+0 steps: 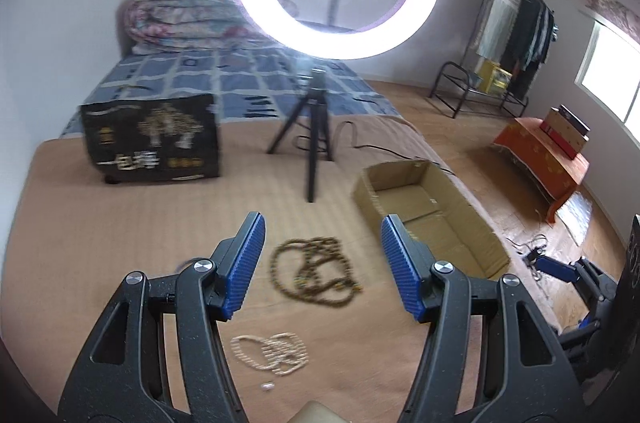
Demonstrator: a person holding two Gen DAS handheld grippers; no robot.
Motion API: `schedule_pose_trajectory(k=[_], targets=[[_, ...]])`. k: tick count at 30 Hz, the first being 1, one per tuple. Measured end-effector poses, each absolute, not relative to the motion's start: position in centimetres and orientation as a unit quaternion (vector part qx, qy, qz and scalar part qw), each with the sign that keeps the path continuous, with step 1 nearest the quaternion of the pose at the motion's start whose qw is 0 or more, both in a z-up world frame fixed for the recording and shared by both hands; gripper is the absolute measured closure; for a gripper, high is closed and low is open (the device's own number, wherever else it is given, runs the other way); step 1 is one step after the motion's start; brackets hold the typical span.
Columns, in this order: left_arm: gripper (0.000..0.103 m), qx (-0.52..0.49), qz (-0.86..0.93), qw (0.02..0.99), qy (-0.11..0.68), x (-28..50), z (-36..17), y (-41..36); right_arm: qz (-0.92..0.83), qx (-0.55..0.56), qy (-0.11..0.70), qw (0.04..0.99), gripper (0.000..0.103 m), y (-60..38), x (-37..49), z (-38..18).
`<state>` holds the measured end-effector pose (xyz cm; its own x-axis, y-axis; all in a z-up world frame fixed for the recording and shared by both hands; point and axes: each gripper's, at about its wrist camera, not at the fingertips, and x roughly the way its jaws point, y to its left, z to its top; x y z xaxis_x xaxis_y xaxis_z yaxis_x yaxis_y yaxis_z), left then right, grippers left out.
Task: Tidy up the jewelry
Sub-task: 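Move the left tool to the brown leather watch while the right tool moves to the wooden prayer beads, then close the left tool on the watch strap while the right tool closes on the prayer beads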
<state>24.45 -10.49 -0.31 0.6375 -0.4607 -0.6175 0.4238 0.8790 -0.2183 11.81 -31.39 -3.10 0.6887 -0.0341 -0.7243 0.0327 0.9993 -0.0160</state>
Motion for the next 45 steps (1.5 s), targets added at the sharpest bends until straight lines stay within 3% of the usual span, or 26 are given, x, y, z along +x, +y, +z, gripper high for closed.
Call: schedule_pose_trajectory(k=[20, 35, 45], targets=[[0.041, -0.061, -0.146, 0.903, 0.4, 26.6, -5.2, 4.8, 0.07, 0.014, 0.457, 0.887, 0.006, -24.3, 19.6, -6.3], [0.041, -0.094, -0.124, 0.866, 0.475, 29.4, -13.5, 7.2, 0.089, 0.0, 0.528, 0.844, 0.006, -21.6, 27.0, -12.2], [0.044, -0.12, -0.127, 0.853, 0.492, 30.9, -16.0, 7.9, 0.079, -0.011, 0.579, 0.811, 0.006, -20.3, 30.7, -16.1]])
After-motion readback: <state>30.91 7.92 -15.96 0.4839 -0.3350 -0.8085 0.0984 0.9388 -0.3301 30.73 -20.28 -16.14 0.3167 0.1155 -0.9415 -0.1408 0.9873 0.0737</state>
